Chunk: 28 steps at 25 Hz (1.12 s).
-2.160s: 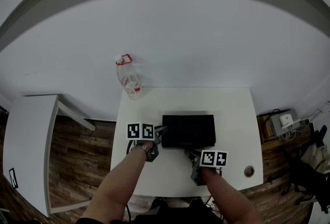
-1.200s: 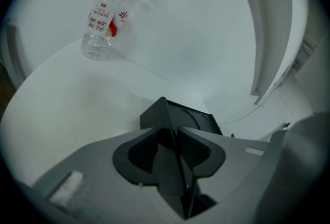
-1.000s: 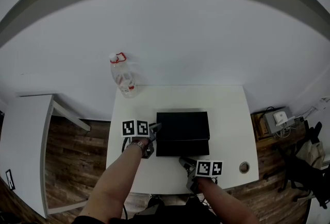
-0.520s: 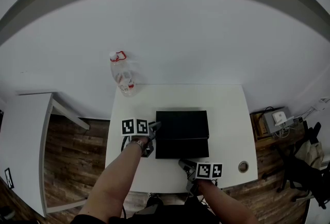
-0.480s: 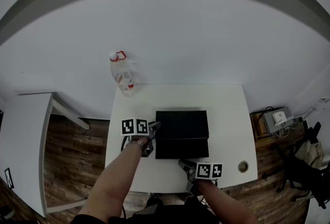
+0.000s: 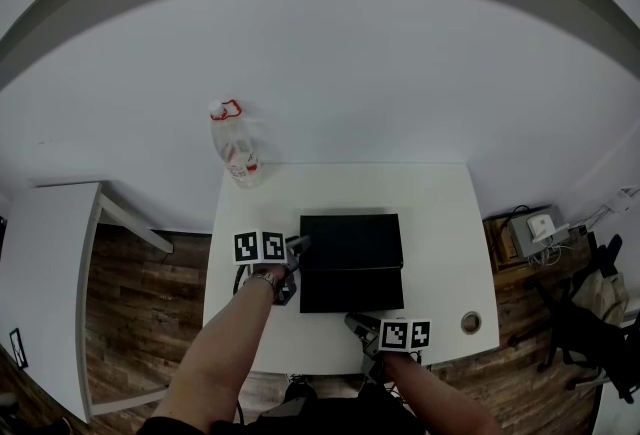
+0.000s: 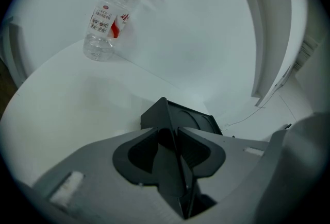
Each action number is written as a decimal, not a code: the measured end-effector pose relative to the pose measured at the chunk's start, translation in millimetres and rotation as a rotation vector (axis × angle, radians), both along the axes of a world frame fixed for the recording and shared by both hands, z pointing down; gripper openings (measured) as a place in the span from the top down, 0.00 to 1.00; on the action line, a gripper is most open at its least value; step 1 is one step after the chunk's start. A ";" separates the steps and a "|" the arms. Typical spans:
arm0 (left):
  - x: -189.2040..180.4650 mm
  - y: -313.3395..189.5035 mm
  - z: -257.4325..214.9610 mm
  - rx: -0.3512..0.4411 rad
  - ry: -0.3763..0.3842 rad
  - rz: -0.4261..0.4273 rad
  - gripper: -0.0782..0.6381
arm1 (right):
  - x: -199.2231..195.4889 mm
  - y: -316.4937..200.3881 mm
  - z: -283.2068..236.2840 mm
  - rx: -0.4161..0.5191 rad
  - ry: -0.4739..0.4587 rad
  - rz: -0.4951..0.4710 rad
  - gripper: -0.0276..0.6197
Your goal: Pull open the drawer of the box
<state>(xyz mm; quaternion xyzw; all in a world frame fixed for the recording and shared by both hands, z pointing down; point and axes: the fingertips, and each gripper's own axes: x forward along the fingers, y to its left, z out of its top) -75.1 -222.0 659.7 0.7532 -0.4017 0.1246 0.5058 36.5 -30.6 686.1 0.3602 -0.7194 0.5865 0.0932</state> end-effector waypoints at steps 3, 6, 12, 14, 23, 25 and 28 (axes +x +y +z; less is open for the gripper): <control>0.0 0.4 -0.4 0.001 0.001 -0.002 0.71 | -0.6 3.1 -0.1 0.001 -0.003 -0.003 0.85; -0.1 1.6 -0.3 -0.004 0.004 -0.006 0.71 | -1.0 6.7 1.3 -0.004 -0.002 -0.006 0.85; -0.7 0.6 -0.7 0.003 0.002 -0.008 0.71 | -2.4 13.3 4.5 -0.011 0.004 -0.022 0.85; -0.5 1.2 -0.9 0.002 0.003 -0.009 0.71 | -2.3 14.6 4.6 -0.012 0.003 -0.022 0.85; 0.0 1.9 -1.0 0.006 0.002 -0.012 0.71 | 1.1 19.7 6.2 -0.015 0.001 -0.017 0.85; -0.3 1.3 -1.5 0.007 0.001 -0.013 0.71 | 1.8 20.6 6.8 -0.018 0.002 -0.017 0.85; -0.8 0.6 -1.0 0.005 0.001 -0.015 0.71 | 1.3 21.1 7.2 -0.025 -0.003 -0.012 0.85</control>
